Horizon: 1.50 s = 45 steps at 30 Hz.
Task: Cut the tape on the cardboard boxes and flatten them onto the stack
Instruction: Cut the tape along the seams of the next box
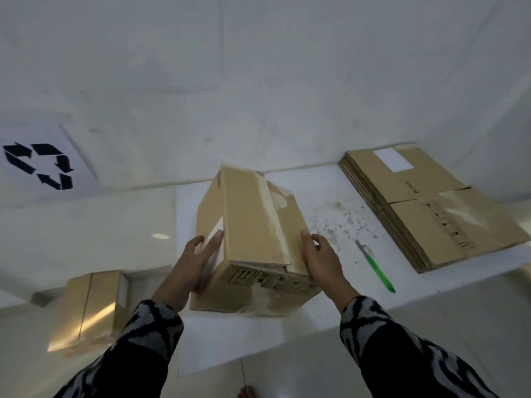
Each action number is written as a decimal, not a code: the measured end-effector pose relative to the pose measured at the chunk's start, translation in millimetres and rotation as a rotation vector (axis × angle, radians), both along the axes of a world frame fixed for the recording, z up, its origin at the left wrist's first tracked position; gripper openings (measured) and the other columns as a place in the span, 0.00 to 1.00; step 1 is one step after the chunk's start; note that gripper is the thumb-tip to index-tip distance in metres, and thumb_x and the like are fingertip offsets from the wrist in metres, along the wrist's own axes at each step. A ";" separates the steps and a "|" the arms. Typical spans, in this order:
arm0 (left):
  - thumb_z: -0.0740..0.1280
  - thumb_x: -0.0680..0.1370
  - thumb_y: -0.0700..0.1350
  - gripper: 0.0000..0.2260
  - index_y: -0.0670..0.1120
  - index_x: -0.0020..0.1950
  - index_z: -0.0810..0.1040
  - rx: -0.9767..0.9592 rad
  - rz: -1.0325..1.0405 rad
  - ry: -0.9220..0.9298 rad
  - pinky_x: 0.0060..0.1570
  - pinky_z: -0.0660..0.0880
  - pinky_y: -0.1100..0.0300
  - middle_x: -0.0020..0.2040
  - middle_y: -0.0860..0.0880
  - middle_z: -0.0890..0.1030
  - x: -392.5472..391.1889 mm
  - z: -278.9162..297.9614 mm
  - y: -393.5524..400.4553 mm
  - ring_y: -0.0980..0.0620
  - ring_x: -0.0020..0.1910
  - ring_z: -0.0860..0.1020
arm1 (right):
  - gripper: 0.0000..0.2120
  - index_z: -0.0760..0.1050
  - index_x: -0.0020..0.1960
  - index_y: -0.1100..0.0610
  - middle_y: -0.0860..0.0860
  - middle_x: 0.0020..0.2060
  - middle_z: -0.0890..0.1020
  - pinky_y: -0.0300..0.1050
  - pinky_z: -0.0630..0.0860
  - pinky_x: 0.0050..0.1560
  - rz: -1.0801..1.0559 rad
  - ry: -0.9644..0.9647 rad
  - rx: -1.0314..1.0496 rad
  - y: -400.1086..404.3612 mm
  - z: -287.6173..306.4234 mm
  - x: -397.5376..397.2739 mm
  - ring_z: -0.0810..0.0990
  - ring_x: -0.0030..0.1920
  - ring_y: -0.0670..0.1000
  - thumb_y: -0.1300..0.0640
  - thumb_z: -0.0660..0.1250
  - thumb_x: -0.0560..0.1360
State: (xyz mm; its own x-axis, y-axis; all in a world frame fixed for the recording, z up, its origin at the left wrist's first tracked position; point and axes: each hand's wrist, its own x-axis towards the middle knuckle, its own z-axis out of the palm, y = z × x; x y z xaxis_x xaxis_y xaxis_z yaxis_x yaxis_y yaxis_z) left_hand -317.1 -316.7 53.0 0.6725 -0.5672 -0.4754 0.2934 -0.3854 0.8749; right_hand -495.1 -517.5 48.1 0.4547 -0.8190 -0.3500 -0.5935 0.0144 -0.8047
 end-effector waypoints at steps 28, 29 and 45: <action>0.66 0.80 0.53 0.24 0.57 0.75 0.64 0.027 0.146 -0.340 0.51 0.78 0.58 0.66 0.56 0.75 -102.6 48.5 -147.0 0.54 0.56 0.79 | 0.33 0.78 0.64 0.46 0.52 0.57 0.84 0.54 0.72 0.57 0.342 -0.378 0.702 -122.1 -10.4 -34.8 0.79 0.59 0.58 0.28 0.58 0.68; 0.66 0.80 0.54 0.25 0.59 0.75 0.62 0.011 0.149 -0.305 0.53 0.78 0.55 0.65 0.55 0.75 -108.2 48.7 -152.0 0.53 0.57 0.79 | 0.31 0.79 0.63 0.48 0.53 0.57 0.84 0.53 0.72 0.55 0.336 -0.415 0.737 -125.2 -11.6 -36.9 0.80 0.57 0.58 0.30 0.58 0.69; 0.50 0.83 0.60 0.24 0.63 0.79 0.48 0.413 -0.437 -0.803 0.69 0.57 0.45 0.80 0.58 0.48 -145.9 29.6 -216.7 0.42 0.74 0.57 | 0.14 0.74 0.54 0.53 0.54 0.51 0.80 0.51 0.78 0.53 0.137 -0.073 0.519 -197.7 -44.0 -54.7 0.79 0.50 0.55 0.49 0.52 0.84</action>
State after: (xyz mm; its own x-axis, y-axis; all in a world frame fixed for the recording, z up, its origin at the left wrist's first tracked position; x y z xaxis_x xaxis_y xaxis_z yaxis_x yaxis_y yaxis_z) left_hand -463.0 -533.4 82.5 0.6527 -0.7341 -0.1873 -0.5655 -0.6365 0.5245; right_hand -549.8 -715.1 4.1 0.5837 -0.4783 -0.6562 -0.5606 0.3472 -0.7518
